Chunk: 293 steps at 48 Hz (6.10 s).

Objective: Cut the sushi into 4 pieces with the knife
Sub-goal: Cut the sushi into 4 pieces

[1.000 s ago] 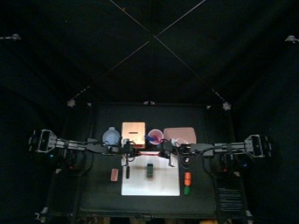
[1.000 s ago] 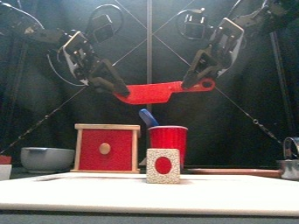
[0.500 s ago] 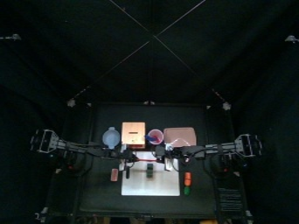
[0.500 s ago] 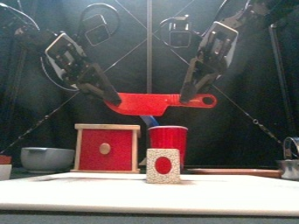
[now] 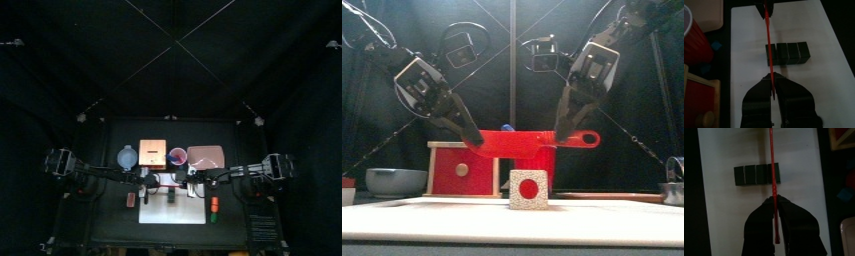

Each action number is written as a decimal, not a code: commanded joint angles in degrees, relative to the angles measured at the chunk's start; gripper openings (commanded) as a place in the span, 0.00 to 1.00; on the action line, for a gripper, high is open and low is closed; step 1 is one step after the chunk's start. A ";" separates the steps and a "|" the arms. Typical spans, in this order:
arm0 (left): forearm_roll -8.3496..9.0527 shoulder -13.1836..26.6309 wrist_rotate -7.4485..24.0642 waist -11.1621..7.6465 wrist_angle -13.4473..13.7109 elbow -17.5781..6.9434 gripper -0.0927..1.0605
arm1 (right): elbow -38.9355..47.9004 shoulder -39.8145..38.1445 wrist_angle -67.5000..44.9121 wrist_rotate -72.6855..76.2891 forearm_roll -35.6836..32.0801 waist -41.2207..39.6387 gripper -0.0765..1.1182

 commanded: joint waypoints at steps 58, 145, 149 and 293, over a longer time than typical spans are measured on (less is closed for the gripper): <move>-5.63 4.75 -0.09 -3.60 1.05 -1.41 0.44 | -0.44 2.37 -0.09 0.00 1.32 1.93 0.26; 1.23 -0.62 -0.09 -4.39 3.08 -2.29 0.44 | -1.76 -1.58 -0.70 0.09 3.96 4.66 0.26; -0.18 -0.26 -0.18 -6.06 3.08 -2.46 0.44 | -1.76 -1.49 -0.70 0.09 5.36 6.06 0.26; 1.41 -0.53 -0.26 -9.32 3.16 -3.43 0.44 | -2.55 -1.23 3.08 0.09 4.92 7.38 0.26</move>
